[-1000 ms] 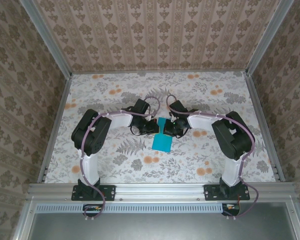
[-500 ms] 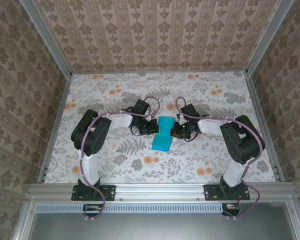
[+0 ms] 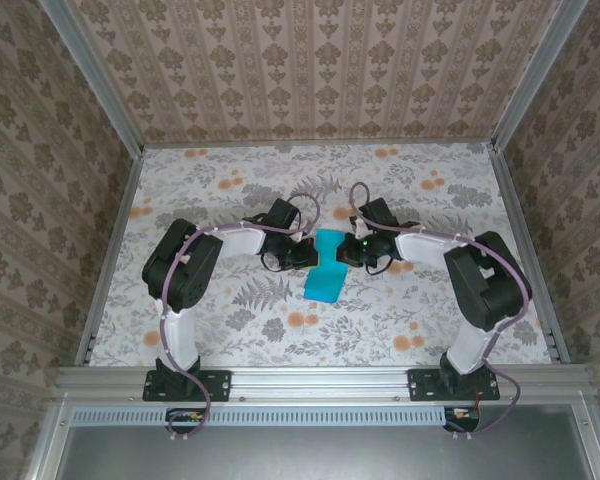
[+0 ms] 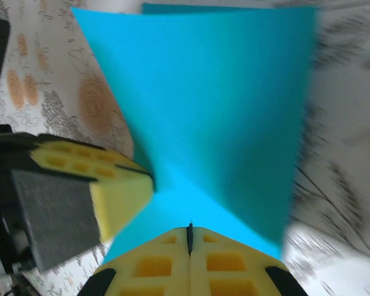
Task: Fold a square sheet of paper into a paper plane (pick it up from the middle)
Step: Fold the square sheet of paper in half at the center of the table.
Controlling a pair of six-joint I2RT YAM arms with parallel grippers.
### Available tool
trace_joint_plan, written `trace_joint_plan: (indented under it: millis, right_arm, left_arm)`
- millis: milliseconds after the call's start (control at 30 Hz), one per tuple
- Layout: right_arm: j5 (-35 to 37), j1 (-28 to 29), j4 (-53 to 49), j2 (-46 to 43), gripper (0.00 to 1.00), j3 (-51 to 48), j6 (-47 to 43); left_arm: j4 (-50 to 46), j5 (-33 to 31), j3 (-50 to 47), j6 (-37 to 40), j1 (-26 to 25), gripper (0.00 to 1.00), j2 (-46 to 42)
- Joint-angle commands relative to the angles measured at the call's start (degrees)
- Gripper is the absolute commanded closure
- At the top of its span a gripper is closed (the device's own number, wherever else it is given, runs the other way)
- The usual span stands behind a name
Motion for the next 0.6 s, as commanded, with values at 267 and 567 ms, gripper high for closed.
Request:
trace_joint_plan:
  millis: [267,567]
  right_arm:
    - [-3.40,-1.64,3.83,6.06,1.00,-2.44,-1.37]
    - [-1.83,-8.95,1.75,-0.61,1.00,-8.96,-5.16]
  left_arm:
    - [-13.97,-13.71,-4.86,-1.24,-0.27,1.00,6.71]
    - [-13.97,-14.66,-5.72,-1.83,-0.27,1.00,6.57]
